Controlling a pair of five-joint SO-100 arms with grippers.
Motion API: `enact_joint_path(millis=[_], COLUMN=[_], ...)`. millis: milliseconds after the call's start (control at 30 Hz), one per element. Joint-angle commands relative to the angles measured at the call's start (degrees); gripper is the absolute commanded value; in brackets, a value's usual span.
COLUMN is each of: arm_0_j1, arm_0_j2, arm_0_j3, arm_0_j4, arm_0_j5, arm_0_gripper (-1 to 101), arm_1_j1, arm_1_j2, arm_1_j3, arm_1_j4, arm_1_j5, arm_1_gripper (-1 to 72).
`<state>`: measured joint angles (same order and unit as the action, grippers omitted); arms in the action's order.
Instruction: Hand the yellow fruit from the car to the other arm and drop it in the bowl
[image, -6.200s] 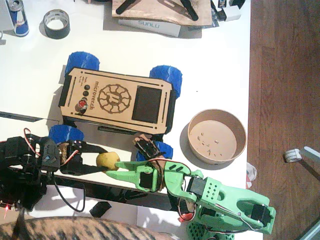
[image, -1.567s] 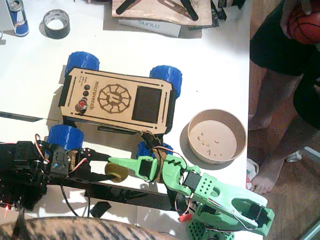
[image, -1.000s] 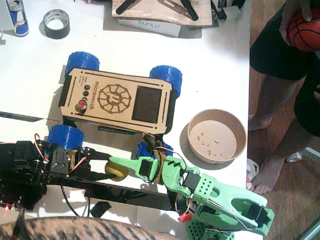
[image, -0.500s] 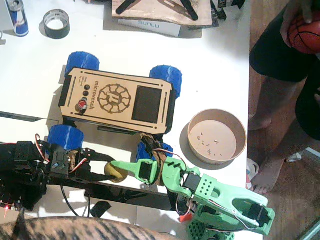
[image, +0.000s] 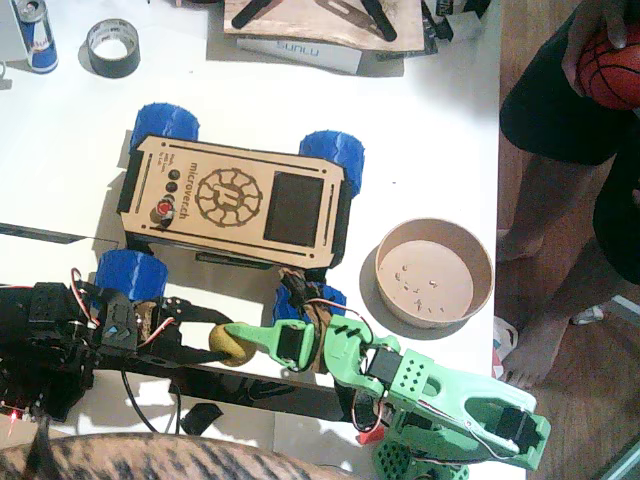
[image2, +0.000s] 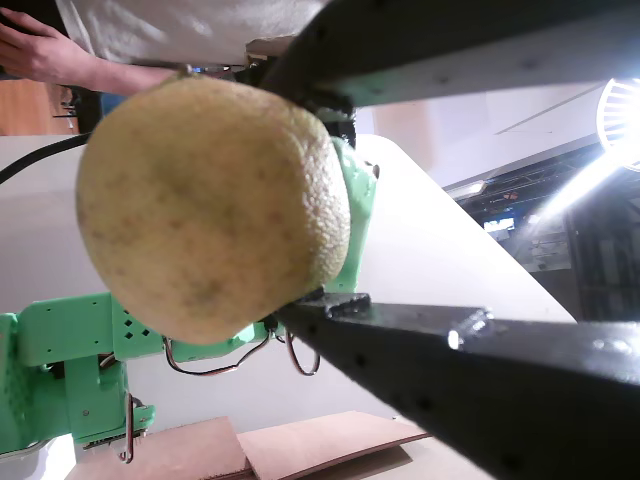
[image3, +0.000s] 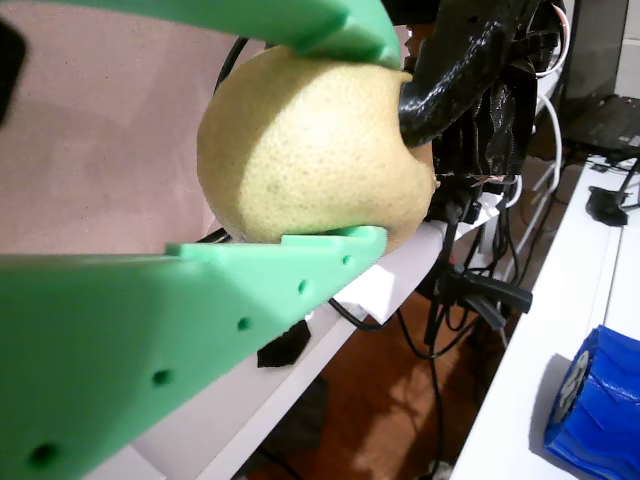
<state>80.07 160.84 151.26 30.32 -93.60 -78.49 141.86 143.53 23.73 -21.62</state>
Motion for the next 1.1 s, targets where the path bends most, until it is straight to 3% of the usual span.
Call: enact_joint_path(millis=[0,433,567,633,1067], arm_0_j1=[0.00,-0.09,-0.09,-0.09,-0.09], arm_0_j2=[1.85,2.29,2.29,2.37,2.37], arm_0_j3=[-0.97,-0.97,-0.97,-0.97,-0.97], arm_0_j4=[0.26,0.88,1.05,1.05,1.93], arm_0_j5=[-0.53,-0.44,-0.44,-0.44,-0.44], arm_0_gripper=[0,0,38,49,53], arm_1_j1=[0.70,1.67,2.20,2.29,2.64], arm_1_j2=[0.44,1.76,1.93,2.20,2.90], arm_1_j3=[-1.32,-0.26,0.00,0.00,-0.70], arm_1_j4=[-0.09,0.00,0.00,0.00,0.70], arm_1_j5=[0.35,-0.70,-1.05,-1.41,-1.58], arm_1_gripper=[0.1,0.1,0.1,0.1,0.1])
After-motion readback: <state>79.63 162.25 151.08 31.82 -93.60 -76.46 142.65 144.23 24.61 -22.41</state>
